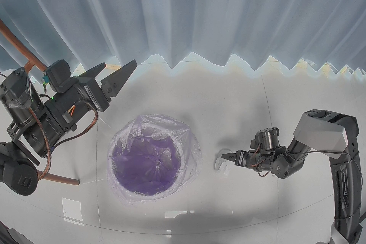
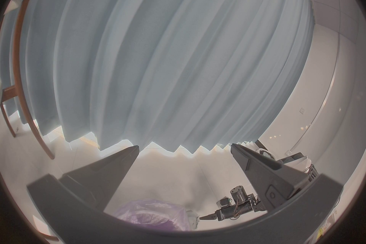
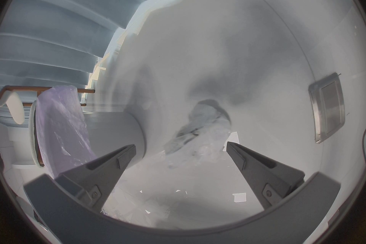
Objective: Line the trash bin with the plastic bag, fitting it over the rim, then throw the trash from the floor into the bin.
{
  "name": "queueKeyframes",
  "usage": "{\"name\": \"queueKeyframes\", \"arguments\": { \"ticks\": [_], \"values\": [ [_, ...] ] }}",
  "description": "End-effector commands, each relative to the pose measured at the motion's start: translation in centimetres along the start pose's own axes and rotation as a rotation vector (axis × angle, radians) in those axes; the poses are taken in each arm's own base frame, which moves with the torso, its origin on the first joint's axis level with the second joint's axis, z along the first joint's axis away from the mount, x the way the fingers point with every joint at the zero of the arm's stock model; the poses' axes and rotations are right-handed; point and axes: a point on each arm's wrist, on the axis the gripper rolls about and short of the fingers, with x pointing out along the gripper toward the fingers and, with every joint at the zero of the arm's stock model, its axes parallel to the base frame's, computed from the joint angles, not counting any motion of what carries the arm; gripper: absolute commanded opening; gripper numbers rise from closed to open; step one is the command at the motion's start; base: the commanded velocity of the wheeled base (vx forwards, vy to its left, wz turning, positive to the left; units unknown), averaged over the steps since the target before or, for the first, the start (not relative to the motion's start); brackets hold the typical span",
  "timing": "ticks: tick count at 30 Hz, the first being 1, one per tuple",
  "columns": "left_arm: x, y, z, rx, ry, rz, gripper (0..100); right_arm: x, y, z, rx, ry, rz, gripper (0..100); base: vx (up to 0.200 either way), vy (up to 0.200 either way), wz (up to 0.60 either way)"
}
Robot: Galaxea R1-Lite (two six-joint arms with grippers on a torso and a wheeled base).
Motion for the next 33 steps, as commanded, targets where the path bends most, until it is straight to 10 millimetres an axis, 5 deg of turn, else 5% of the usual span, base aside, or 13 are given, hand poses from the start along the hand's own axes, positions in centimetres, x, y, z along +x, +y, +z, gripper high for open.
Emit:
{"name": "queueKeyframes", "arguments": {
  "ticks": [1, 10, 19, 20, 33],
  "values": [
    [0.1, 0.0, 0.1, 0.006, -0.004, -0.003, 100, 0.3, 0.4, 0.7, 0.002, -0.002, 0.004, 100, 0.000, 0.200, 0.00],
    [0.2, 0.0, -0.3, 0.010, 0.008, -0.001, 100, 0.3, 0.4, 1.1, 0.035, 0.045, -0.027, 100, 0.000, 0.067, 0.00],
    [0.2, 0.1, -0.3, 0.015, 0.009, -0.003, 100, 0.0, -2.2, 1.4, 0.098, 0.078, -0.097, 100, 0.000, 0.000, 0.00],
    [0.2, 0.1, -0.3, 0.015, 0.009, -0.003, 100, -0.1, -2.2, 1.4, 0.098, 0.078, -0.097, 0, 0.000, 0.000, 0.00],
    [0.2, 0.0, -0.4, 0.014, 0.013, -0.003, 100, -0.5, -2.6, 0.3, 0.103, 0.116, -0.114, 0, 0.000, 0.000, 0.00]
  ]
}}
